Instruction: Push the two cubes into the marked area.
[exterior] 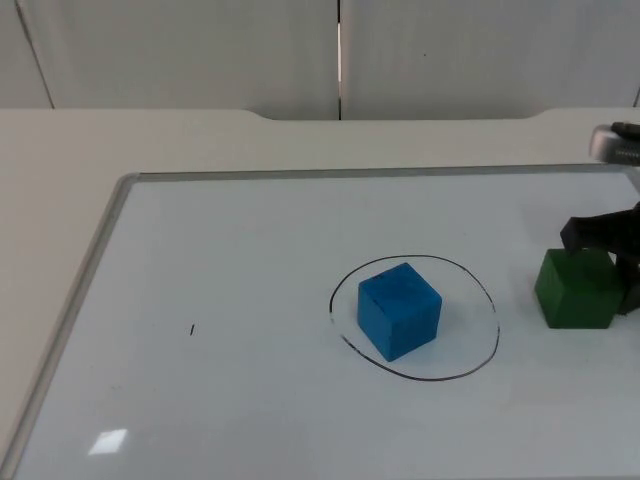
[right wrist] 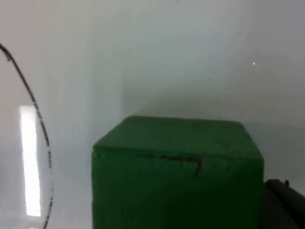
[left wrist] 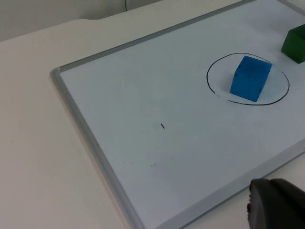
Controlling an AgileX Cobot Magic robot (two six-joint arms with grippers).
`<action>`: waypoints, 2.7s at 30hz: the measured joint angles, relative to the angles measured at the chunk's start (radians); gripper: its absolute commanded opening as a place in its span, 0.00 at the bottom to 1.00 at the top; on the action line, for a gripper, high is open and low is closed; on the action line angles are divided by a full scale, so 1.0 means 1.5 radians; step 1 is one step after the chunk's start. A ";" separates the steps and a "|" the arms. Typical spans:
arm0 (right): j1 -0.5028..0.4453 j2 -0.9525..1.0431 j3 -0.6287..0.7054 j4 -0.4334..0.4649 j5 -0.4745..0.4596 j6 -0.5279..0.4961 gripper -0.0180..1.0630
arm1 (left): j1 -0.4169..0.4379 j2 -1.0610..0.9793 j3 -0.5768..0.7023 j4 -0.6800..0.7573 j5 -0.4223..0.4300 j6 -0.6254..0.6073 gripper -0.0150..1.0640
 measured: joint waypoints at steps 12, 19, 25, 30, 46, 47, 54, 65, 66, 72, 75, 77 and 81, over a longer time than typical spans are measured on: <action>0.041 0.000 0.000 0.013 -0.020 0.000 0.02 | 0.000 0.000 0.000 0.000 0.000 0.000 0.01; 0.048 0.000 0.000 0.022 -0.034 0.000 0.02 | 0.000 0.000 0.000 0.000 0.000 0.001 0.01; 0.048 0.000 0.000 0.037 -0.037 0.000 0.02 | 0.000 0.000 0.000 0.000 0.000 0.002 0.01; 0.054 0.000 0.000 0.055 -0.038 0.000 0.02 | 0.000 0.000 0.000 0.000 0.000 0.002 0.01; 0.103 0.000 0.000 0.057 -0.085 0.009 0.02 | 0.000 0.000 0.000 0.000 0.000 0.002 0.01; 0.103 0.000 0.000 0.057 -0.085 0.009 0.02 | 0.000 0.000 0.000 0.000 0.000 0.002 0.01; 0.103 0.000 0.000 0.057 -0.085 0.018 0.02 | 0.000 0.000 0.000 0.000 0.000 0.002 0.01; 0.134 0.000 0.000 0.057 -0.118 0.025 0.02 | 0.000 0.000 0.000 0.000 0.000 0.002 0.01; 0.134 0.000 0.000 0.057 -0.118 0.025 0.02 | 0.000 0.000 0.000 0.000 0.000 0.002 0.01; 0.134 0.000 0.000 0.059 -0.124 0.034 0.02 | 0.000 0.000 0.000 0.000 0.000 0.002 0.01; 0.134 0.000 0.000 0.059 -0.124 0.036 0.02 | 0.000 0.000 0.000 0.000 0.000 0.002 0.01; 0.134 0.000 0.000 0.059 -0.124 0.036 0.02 | 0.000 0.000 0.000 0.000 0.000 0.002 0.01; 0.134 0.000 0.000 0.059 -0.124 0.036 0.02 | 0.000 0.000 0.000 0.000 0.000 0.002 0.01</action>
